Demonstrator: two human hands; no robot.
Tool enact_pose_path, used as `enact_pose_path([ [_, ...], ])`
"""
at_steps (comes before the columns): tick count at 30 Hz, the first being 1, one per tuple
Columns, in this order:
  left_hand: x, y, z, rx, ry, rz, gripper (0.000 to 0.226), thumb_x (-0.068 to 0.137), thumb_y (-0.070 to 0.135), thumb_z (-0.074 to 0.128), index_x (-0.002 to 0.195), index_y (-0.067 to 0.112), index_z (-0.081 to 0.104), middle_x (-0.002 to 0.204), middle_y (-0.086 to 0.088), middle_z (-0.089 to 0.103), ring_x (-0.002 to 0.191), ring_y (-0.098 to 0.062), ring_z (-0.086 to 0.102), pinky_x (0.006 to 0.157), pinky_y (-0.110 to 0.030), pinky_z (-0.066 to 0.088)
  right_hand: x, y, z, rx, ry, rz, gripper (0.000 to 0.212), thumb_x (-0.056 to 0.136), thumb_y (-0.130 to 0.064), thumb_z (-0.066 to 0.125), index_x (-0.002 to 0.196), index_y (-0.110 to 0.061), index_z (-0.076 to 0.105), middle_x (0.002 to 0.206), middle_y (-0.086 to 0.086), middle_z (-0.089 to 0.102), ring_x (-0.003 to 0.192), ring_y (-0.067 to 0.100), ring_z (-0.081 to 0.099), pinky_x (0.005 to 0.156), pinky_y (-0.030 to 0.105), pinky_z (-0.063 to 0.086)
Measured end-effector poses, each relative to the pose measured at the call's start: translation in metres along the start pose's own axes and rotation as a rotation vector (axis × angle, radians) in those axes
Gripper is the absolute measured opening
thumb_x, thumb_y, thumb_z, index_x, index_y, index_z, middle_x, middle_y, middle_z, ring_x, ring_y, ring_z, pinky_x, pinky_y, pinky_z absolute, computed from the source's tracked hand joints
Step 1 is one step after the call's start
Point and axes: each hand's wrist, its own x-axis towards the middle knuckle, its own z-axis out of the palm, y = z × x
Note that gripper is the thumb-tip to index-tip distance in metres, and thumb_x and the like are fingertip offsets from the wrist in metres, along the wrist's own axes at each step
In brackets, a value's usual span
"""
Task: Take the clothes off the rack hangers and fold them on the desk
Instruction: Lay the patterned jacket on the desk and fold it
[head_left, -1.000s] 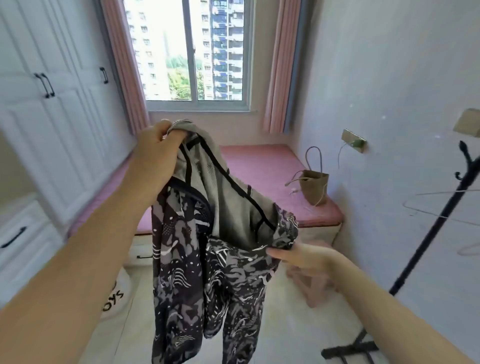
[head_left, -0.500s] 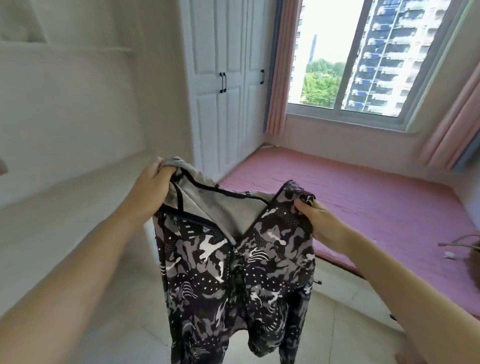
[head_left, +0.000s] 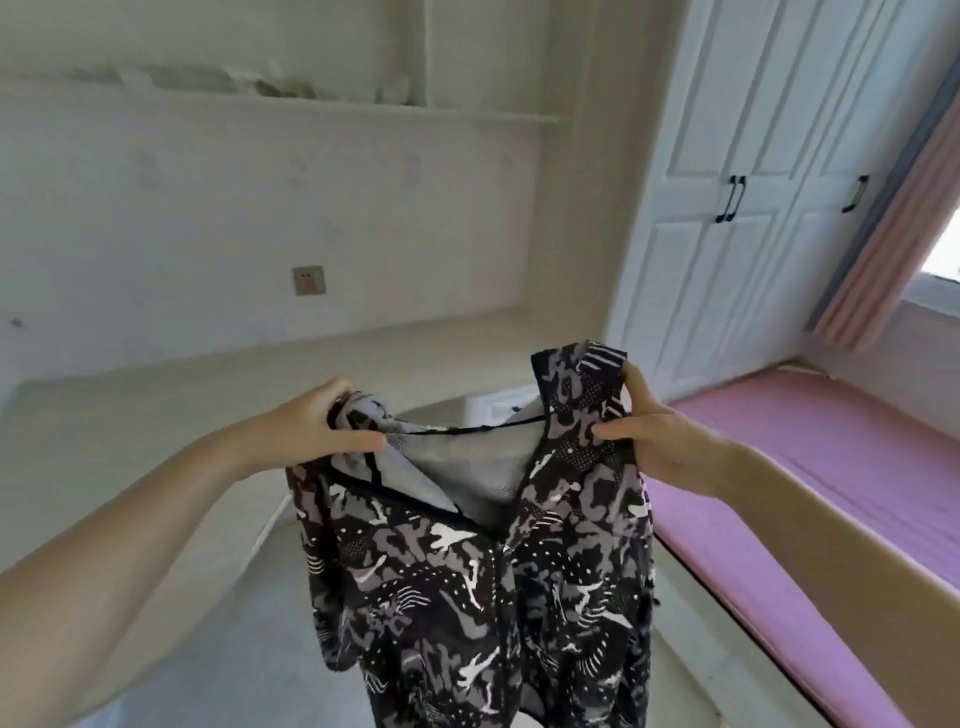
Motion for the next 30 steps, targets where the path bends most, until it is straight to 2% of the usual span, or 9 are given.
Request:
enact_pose_path([
  [2,-0.016,-0.013,-0.010,0.018,-0.018,-0.014,0.055,0.067,0.047,0.082,0.101,0.020,0.048,0.100,0.001,0.061,0.088,-0.011,0.063,0.072,-0.027,0.053,0.025,-0.008,0.002,-0.107,-0.069,-0.015,0.099,0.077,0.006,0.066,0.141,-0.056,0.023,0.146,0.010,0.040,0.125,0.034,0.052,0.095,0.054,0.049],
  [5,-0.050,-0.035,-0.024,0.028,0.007,-0.088,0.067,0.060,0.033,0.093,0.111,0.025,0.050,0.107,0.008,0.067,0.099,-0.008,0.066,0.083,-0.033,0.056,0.059,-0.020,0.020,-0.332,-0.165,-0.062,0.101,0.081,0.011,0.058,0.144,-0.055,0.014,0.146,0.005,0.038,0.126,0.026,0.051,0.099,0.048,0.048],
  [7,-0.069,-0.043,-0.035,0.057,0.042,-0.120,0.064,0.061,0.024,0.093,0.111,0.027,0.052,0.107,0.011,0.069,0.099,-0.007,0.066,0.085,-0.030,0.055,0.081,-0.026,0.033,-0.510,-0.239,-0.108,0.100,0.082,0.008,0.060,0.145,-0.054,0.012,0.149,-0.002,0.034,0.128,0.018,0.048,0.105,0.048,0.044],
  [10,-0.097,-0.057,-0.056,0.081,0.117,-0.216,0.055,0.062,0.026,0.092,0.108,0.027,0.063,0.103,0.014,0.072,0.096,-0.004,0.067,0.085,-0.027,0.055,0.115,-0.036,0.068,-0.562,-0.356,-0.146,0.097,0.082,0.012,0.059,0.144,-0.050,0.018,0.141,-0.005,0.045,0.120,0.015,0.057,0.099,0.040,0.050],
  [16,-0.132,-0.095,-0.095,-0.006,0.407,-0.474,0.036,0.065,0.044,0.083,0.084,0.016,0.073,0.074,0.007,0.074,0.074,-0.011,0.070,0.065,-0.020,0.053,0.177,-0.042,0.135,-0.625,-0.370,-0.198,0.093,0.081,0.012,0.064,0.141,-0.048,0.024,0.129,0.006,0.055,0.111,0.022,0.062,0.091,0.047,0.054],
  [19,-0.143,-0.122,-0.114,-0.085,0.526,-0.483,0.025,0.077,0.037,0.079,0.092,0.020,0.071,0.086,0.004,0.074,0.082,-0.011,0.069,0.069,-0.019,0.050,0.209,-0.046,0.168,-0.660,-0.391,-0.226,0.095,0.081,0.009,0.066,0.142,-0.047,0.020,0.123,0.009,0.058,0.108,0.023,0.063,0.089,0.046,0.055],
  [22,-0.148,-0.152,-0.138,-0.067,0.583,-0.464,0.024,0.081,0.038,0.074,0.099,0.023,0.070,0.095,0.002,0.073,0.087,-0.011,0.069,0.076,-0.021,0.052,0.245,-0.052,0.202,-0.757,-0.464,-0.283,0.094,0.083,0.000,0.069,0.145,-0.045,0.014,0.126,0.003,0.058,0.108,0.016,0.063,0.084,0.032,0.057],
  [26,-0.144,-0.194,-0.178,0.083,0.571,-0.420,0.051,0.067,0.071,0.065,0.099,0.031,0.067,0.094,0.012,0.071,0.081,0.001,0.065,0.070,-0.014,0.048,0.296,-0.054,0.243,-0.981,-0.497,-0.381,0.094,0.086,-0.018,0.072,0.150,-0.039,0.006,0.140,-0.004,0.048,0.113,0.013,0.059,0.090,0.027,0.050],
  [30,-0.134,-0.237,-0.213,0.252,0.528,-0.424,0.080,0.053,0.089,0.052,0.103,0.028,0.063,0.097,0.013,0.067,0.088,-0.005,0.063,0.074,-0.015,0.046,0.344,-0.047,0.274,-1.168,-0.479,-0.448,0.092,0.087,-0.026,0.070,0.151,-0.033,0.004,0.139,0.002,0.052,0.106,0.015,0.061,0.093,0.026,0.047],
])
